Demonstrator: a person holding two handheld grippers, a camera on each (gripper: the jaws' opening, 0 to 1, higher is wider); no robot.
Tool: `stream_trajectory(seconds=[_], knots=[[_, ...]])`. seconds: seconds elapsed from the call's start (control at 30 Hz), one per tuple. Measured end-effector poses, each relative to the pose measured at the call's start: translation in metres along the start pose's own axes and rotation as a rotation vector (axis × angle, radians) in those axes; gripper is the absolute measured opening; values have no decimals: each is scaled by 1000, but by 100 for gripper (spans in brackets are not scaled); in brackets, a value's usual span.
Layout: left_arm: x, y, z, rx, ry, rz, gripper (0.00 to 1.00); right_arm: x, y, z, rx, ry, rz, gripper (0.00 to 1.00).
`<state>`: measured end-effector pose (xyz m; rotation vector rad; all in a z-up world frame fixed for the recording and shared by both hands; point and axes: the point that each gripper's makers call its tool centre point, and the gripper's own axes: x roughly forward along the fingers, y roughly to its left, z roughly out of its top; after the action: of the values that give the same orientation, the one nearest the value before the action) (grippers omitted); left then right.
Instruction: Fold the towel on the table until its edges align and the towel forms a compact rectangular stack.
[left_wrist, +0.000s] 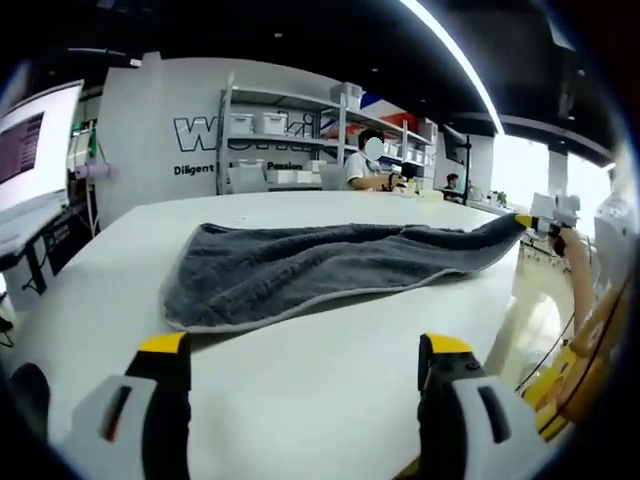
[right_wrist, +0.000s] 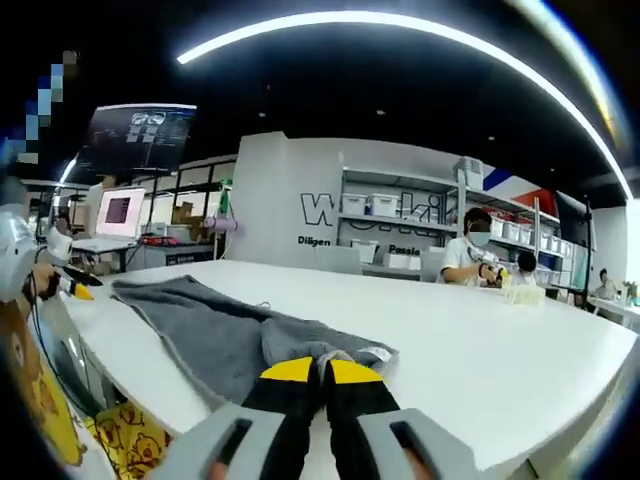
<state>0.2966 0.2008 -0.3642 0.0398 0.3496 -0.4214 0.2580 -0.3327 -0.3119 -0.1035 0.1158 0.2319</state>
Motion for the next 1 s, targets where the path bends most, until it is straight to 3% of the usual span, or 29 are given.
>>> stream_trajectory(seconds=[0.17, 0.43, 0.53, 0.77, 0.87, 1.0], knots=[[1, -3, -1, 4, 5, -11, 99, -7, -5, -23, 43, 45, -22, 4], [1, -6, 0, 4, 0, -15, 99, -11, -9, -25, 60, 49, -38, 7], [0, -8, -1, 3, 2, -15, 99, -14, -16, -26, 59, 55, -72, 17], [-5, -7, 2, 8, -8, -12, 99, -22, -19, -10, 47, 19, -94, 18], [-7, -7, 4, 9, -14, -12, 99, -22, -13, -1, 36, 1, -82, 22], [-9, -6, 5, 8, -18, -8, 99, -17, 7, 1, 6, 39, -20, 26]])
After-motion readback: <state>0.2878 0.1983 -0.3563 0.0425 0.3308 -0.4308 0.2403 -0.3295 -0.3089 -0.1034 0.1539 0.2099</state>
